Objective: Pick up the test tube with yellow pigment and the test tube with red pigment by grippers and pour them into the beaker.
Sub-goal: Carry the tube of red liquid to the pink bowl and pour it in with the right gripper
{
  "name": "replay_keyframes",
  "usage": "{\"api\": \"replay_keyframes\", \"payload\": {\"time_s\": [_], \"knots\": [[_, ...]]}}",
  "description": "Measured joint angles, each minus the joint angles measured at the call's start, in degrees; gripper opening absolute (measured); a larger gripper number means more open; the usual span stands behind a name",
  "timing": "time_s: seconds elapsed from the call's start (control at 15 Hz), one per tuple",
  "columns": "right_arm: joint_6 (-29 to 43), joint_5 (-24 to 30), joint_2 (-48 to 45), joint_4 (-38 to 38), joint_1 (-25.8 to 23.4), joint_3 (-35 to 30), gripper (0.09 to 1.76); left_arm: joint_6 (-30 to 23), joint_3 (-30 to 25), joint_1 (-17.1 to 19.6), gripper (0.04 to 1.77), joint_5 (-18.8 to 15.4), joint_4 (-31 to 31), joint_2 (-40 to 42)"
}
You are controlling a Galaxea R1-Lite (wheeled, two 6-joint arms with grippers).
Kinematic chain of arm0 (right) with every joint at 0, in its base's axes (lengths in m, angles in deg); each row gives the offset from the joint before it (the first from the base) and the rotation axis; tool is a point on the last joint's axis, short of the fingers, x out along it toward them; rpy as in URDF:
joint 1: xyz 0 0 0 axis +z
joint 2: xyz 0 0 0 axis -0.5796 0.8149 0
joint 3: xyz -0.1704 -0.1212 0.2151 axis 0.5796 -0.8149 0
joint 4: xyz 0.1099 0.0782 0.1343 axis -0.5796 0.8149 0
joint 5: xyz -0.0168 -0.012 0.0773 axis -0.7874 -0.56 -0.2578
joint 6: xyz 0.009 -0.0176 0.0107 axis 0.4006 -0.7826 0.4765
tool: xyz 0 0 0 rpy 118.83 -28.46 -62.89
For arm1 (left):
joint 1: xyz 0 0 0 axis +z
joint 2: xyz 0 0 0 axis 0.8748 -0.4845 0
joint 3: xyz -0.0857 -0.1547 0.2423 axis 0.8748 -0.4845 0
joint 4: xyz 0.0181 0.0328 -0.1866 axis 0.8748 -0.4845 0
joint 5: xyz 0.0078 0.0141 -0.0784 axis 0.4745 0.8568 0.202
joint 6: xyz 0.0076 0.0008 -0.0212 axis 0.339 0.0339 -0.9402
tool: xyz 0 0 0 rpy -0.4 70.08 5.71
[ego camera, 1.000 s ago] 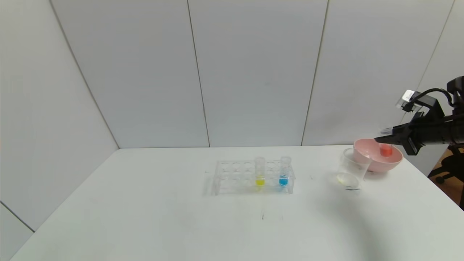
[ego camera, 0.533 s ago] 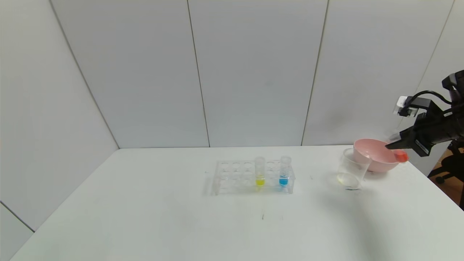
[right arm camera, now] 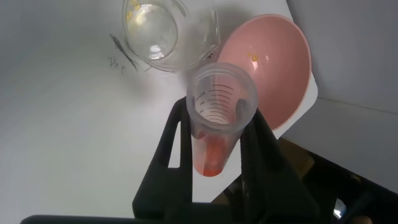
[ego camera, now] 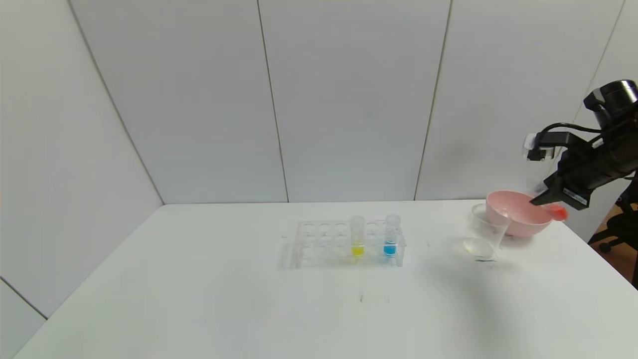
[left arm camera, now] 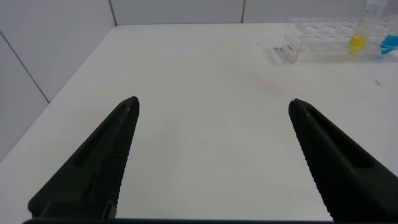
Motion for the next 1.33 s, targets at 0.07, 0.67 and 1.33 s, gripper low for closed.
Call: {"api": "replay_keyframes", "payload": {"time_s": [0.07,0.67,1.33], "knots": [[-0.2,-1.8,0.4,0.0,0.7,0.4,0.50,0.0,0.0,0.0,1.72,0.0,0.0,0.0],[-1.2,-12.1,2.7,-0.2,5.6,1.3,0.50,0.0,0.0,0.0,1.72,0.0,0.0,0.0],[-0.9,-21.7,5.0,-1.4,8.7,1.3,0.50,0.0,0.0,0.0,1.72,0.0,0.0,0.0]]}}
